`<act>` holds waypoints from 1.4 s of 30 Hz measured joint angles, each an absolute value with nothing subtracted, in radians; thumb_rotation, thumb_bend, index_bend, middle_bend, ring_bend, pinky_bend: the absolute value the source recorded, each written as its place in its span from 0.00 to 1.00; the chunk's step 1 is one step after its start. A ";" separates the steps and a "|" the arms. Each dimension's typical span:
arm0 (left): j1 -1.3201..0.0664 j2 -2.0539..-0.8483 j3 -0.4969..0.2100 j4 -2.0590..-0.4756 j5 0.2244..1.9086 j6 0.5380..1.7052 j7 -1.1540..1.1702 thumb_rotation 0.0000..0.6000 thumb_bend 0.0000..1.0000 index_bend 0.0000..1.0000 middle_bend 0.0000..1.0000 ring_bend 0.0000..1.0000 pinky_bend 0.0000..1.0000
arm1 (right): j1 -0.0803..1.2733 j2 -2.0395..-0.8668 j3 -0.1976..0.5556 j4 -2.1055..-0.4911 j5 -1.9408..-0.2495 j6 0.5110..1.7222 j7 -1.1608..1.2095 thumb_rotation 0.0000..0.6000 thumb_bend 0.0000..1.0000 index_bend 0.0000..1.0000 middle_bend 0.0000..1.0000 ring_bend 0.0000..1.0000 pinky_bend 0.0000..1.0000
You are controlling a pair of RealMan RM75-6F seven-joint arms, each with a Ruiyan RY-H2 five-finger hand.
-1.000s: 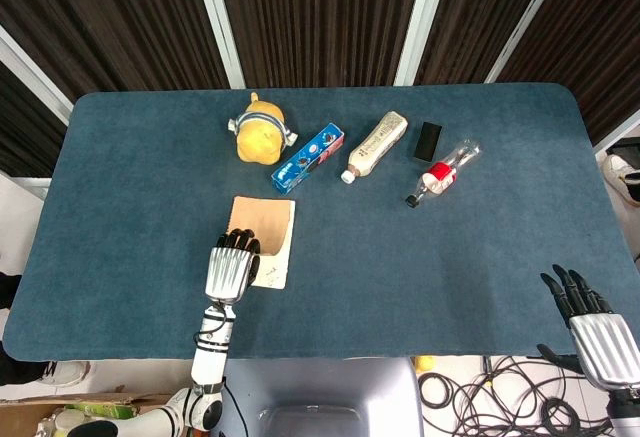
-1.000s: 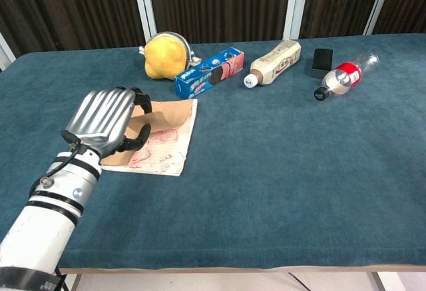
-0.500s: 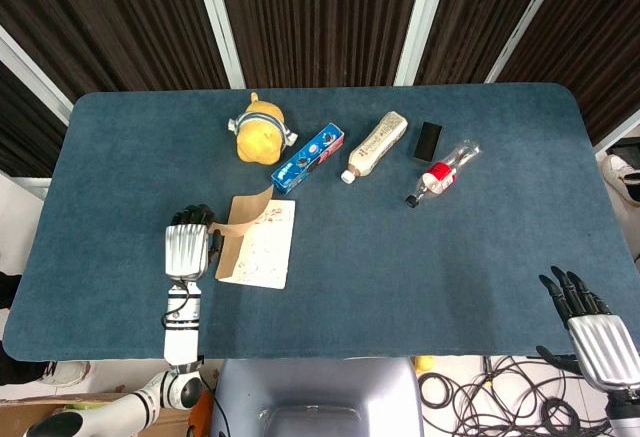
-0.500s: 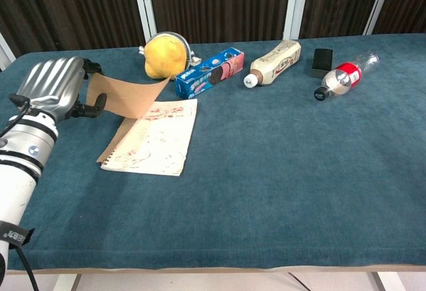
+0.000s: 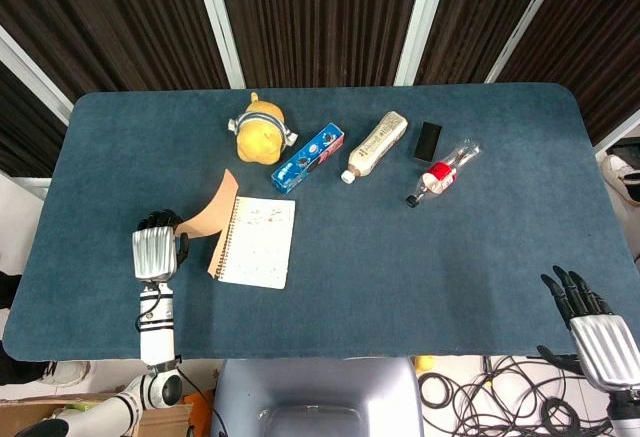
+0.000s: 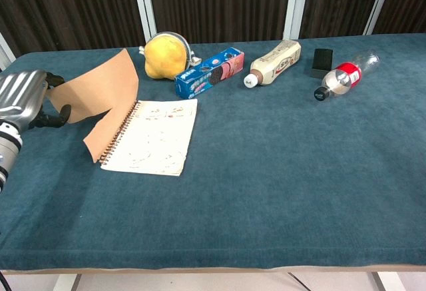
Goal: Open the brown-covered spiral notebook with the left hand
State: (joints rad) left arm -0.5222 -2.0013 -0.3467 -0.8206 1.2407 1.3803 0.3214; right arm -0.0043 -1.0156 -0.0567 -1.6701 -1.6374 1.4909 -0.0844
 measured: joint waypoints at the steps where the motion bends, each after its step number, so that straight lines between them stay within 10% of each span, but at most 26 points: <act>1: -0.521 -2.001 -0.348 -0.813 1.237 1.378 0.316 1.00 0.48 0.67 0.40 0.32 0.44 | -0.004 -1.016 -0.056 -1.670 -1.637 1.491 -0.084 1.00 0.00 0.00 0.00 0.00 0.24; 15: -0.494 -2.006 -0.331 -0.715 1.198 1.328 0.274 1.00 0.47 0.59 0.34 0.31 0.43 | -0.004 -1.019 -0.055 -1.672 -1.631 1.487 -0.092 1.00 0.00 0.00 0.00 0.00 0.24; 23: -0.472 -1.968 -0.298 -0.734 1.196 1.264 0.243 1.00 0.33 0.00 0.00 0.05 0.34 | 0.000 -1.019 -0.052 -1.677 -1.622 1.478 -0.099 1.00 0.00 0.00 0.00 0.00 0.24; 42: -0.412 -1.709 -0.215 -0.970 1.262 1.258 0.275 1.00 0.26 0.00 0.00 0.00 0.34 | 0.003 -1.026 -0.046 -1.686 -1.602 1.466 -0.121 1.00 0.00 0.00 0.00 0.00 0.24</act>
